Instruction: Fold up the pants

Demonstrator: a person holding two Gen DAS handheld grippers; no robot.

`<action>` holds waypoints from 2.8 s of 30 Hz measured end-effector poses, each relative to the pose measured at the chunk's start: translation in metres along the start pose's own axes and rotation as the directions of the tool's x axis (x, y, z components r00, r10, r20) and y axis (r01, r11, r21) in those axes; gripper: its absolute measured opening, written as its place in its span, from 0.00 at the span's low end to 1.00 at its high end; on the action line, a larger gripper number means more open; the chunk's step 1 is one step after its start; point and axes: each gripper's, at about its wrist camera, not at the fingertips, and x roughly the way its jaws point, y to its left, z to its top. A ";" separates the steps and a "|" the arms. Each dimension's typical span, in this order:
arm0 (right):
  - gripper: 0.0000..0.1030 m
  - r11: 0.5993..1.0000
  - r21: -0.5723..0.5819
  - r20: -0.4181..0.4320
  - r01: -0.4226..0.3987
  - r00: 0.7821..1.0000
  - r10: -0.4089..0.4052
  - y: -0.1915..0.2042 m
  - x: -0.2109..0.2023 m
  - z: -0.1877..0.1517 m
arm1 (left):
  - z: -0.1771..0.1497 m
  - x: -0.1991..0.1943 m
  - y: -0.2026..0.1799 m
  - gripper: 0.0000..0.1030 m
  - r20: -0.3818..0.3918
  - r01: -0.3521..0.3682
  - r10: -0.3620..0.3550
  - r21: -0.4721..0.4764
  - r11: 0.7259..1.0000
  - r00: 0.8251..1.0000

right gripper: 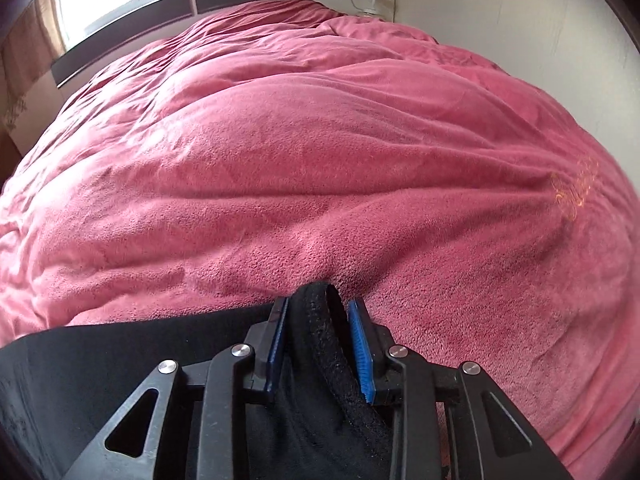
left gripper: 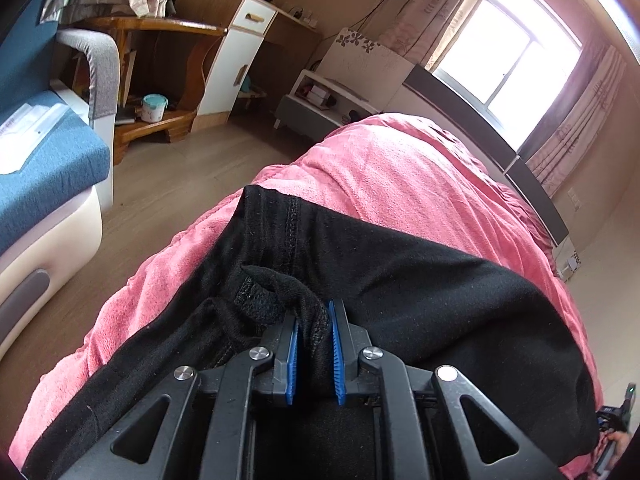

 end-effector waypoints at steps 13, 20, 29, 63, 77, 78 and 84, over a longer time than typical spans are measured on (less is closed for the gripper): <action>0.29 0.999 0.005 -0.003 -0.050 0.999 0.050 -0.005 0.001 0.003 | 0.074 0.019 -0.001 0.36 -0.157 -0.013 -0.028 -0.253 0.967 0.987; 0.19 0.995 0.019 0.018 -0.096 0.995 0.096 -0.011 -0.013 0.007 | 0.076 0.002 -0.004 0.10 -0.130 0.004 -0.035 -0.225 0.974 0.991; 0.11 0.962 0.154 0.093 -0.223 0.973 0.211 -0.040 -0.060 -0.001 | 0.075 -0.070 -0.008 0.09 0.007 0.189 -0.191 -0.195 0.962 0.982; 0.06 0.847 0.366 0.203 -0.386 0.921 0.332 -0.177 -0.155 -0.198 | -0.070 -0.216 0.126 0.09 0.069 0.335 -0.331 -0.330 0.883 0.941; 0.53 0.595 0.561 0.315 -0.576 0.813 0.490 -0.133 -0.153 -0.289 | -0.101 -0.220 0.139 0.15 0.144 0.345 -0.315 -0.349 0.871 0.938; 0.53 0.622 0.545 0.299 -0.563 0.823 0.483 -0.129 -0.152 -0.284 | -0.101 -0.219 0.139 0.15 0.141 0.343 -0.313 -0.348 0.872 0.939; 0.36 0.674 0.585 0.217 -0.450 0.888 0.405 -0.120 -0.117 -0.261 | -0.102 -0.220 0.138 0.14 0.149 0.349 -0.316 -0.341 0.873 0.937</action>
